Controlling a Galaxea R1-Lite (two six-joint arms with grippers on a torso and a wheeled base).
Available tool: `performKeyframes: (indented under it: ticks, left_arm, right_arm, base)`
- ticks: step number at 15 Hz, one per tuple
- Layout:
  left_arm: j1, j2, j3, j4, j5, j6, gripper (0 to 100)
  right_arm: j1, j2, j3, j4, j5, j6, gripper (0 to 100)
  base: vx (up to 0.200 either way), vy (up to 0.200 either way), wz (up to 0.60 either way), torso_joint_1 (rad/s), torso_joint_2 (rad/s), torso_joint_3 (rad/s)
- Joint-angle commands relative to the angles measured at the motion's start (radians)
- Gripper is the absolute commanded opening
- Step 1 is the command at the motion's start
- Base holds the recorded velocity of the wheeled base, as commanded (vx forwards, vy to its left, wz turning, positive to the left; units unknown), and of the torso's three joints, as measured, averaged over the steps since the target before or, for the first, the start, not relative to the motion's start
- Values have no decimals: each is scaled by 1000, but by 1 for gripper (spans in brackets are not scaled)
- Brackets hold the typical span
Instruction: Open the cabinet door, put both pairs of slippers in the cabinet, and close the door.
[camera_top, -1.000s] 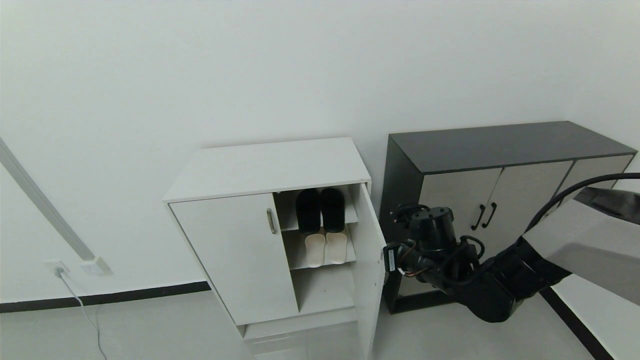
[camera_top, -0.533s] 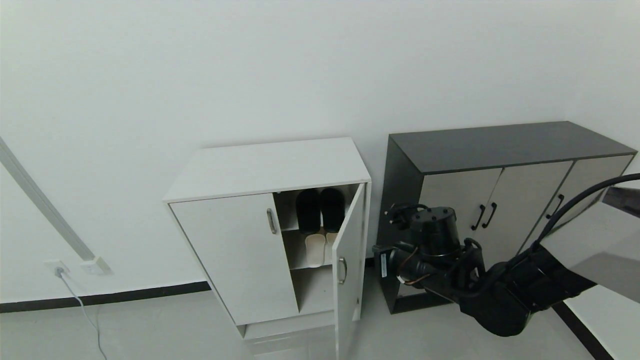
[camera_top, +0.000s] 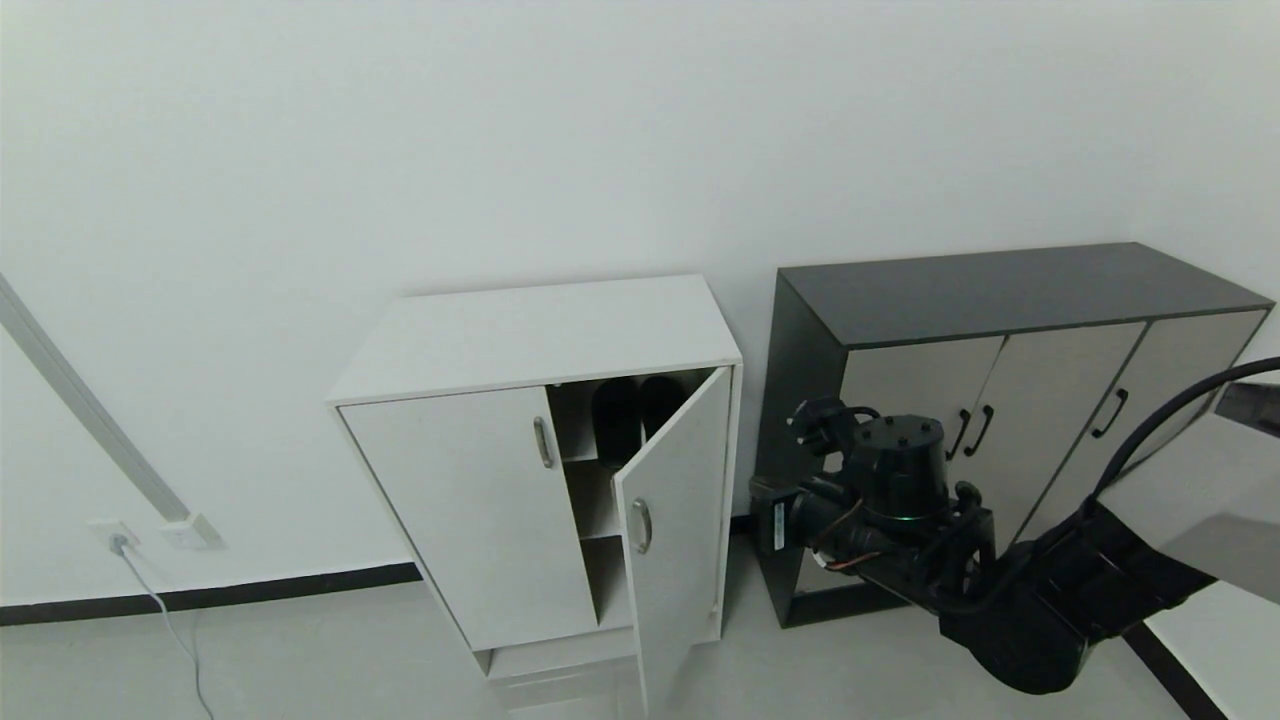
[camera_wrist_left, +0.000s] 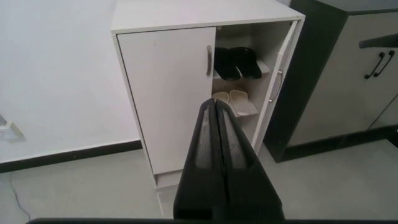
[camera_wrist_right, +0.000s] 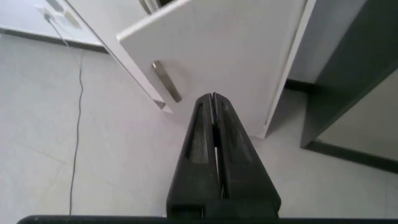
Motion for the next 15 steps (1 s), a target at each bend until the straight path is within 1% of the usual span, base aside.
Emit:
performKeyframes:
  ticks: [1,7,10,12,13,14,15]
  left_arm:
    - [0,0,0,0,0,0,0]
    - [0,0,0,0,0,0,0]
    - [0,0,0,0,0,0,0]
    - [0,0,0,0,0,0,0]
    - [0,0,0,0,0,0,0]
    - [0,0,0,0,0,0,0]
    - [0,0,0,0,0,0,0]
  right_arm:
    - [-2,-3,-3,-5,0,0,0]
    - [4,1,13,-8,0,-11,0]
    - [1,0,32,-53,8,-31,0]
    - [-4,-3,34,-54,-3,-46,0]
    - [-7,-16,36,-37,-12,-60,0]
    - [-10,-34,40,4,-52,-92,0]
    - [-11,-66,51,82,-105,-125,0]
  base:
    - [0,0,0,0,0,0]
    - [0,0,600,2,0,3]
    - [0,0,0,0,0,0]
    - [0,0,0,0,0,0]
    - [0,0,0,0,0,0]
    - [0,0,0,0,0,0]
    - [0,0,0,0,0,0]
